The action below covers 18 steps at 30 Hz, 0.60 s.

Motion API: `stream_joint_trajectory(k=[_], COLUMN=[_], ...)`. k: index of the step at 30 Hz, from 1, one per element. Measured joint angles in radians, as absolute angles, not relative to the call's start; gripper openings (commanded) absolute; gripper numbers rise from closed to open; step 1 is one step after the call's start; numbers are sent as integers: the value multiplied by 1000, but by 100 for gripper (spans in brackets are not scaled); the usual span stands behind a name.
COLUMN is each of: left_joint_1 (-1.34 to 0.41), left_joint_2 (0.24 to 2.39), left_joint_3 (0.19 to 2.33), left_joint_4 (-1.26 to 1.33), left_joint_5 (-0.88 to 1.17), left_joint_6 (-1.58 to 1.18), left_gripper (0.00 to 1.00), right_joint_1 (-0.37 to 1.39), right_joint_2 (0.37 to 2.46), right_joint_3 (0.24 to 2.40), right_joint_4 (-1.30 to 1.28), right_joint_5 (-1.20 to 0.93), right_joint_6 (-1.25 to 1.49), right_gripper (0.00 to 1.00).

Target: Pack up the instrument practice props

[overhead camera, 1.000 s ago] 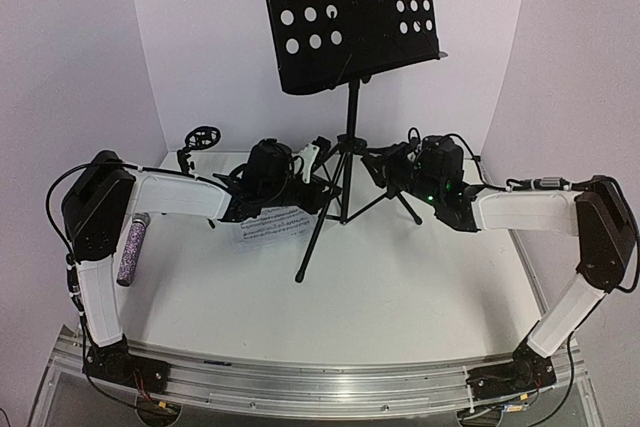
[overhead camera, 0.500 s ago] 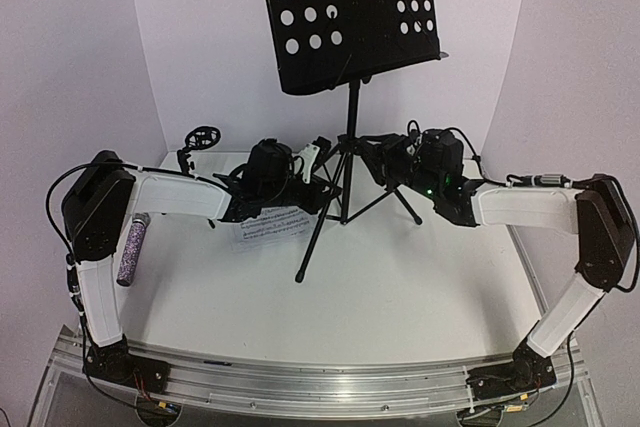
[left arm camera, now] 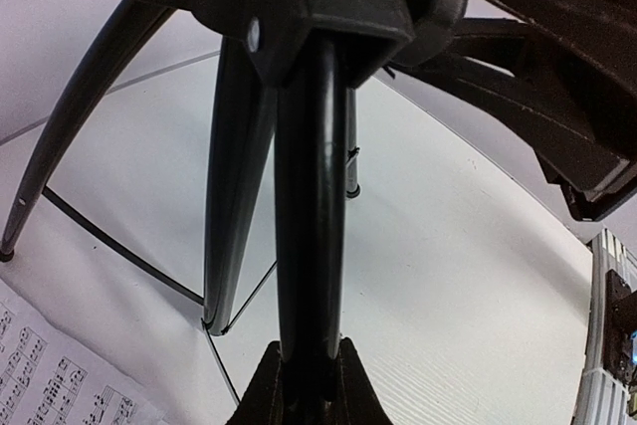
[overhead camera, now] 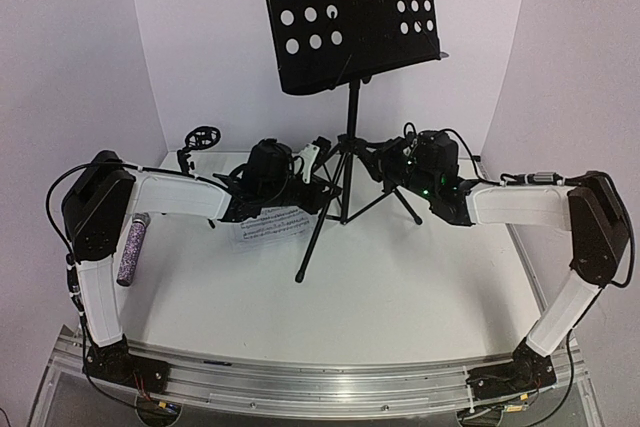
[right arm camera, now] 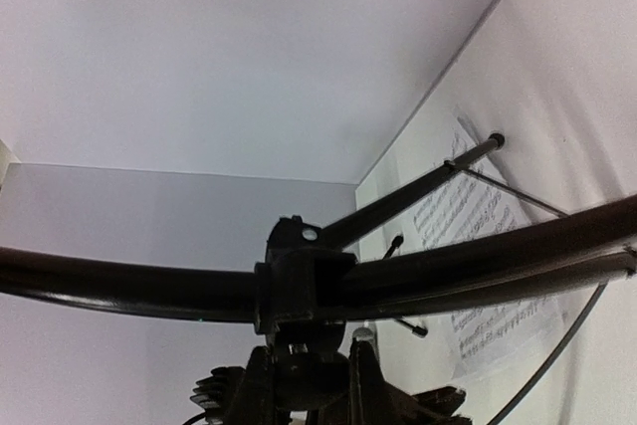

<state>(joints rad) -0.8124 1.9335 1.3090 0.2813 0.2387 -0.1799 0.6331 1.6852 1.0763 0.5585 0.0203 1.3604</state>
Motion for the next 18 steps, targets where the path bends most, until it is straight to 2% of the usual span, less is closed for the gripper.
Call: stream_joint_trajectory(k=[4, 8, 12, 16, 17, 18], left_joint_1=[-811, -811, -810, -811, -811, -811], left_joint_2=[1934, 1934, 1934, 1933, 1933, 1933], left_joint_3=[1309, 1309, 1309, 1309, 1309, 1309], left_joint_4=[281, 281, 281, 282, 281, 281], left_joint_5=[235, 233, 236, 256, 260, 263], left_joint_6=[-181, -182, -180, -169, -167, -165], left_gripper=[0, 0, 0, 0, 0, 0], right_joint_1=[627, 630, 669, 730, 743, 754], right_joint_2=[1685, 1677, 1669, 1659, 1658, 1658], right_joint_3=[1079, 1144, 1245, 1268, 1271, 1275], right_joint_4=[548, 415, 214, 150, 142, 135], right_joint_5=[18, 21, 117, 277, 310, 339], right_joint_6=[1331, 1144, 748, 288, 188, 96], right_gripper=[0, 0, 0, 0, 3, 9])
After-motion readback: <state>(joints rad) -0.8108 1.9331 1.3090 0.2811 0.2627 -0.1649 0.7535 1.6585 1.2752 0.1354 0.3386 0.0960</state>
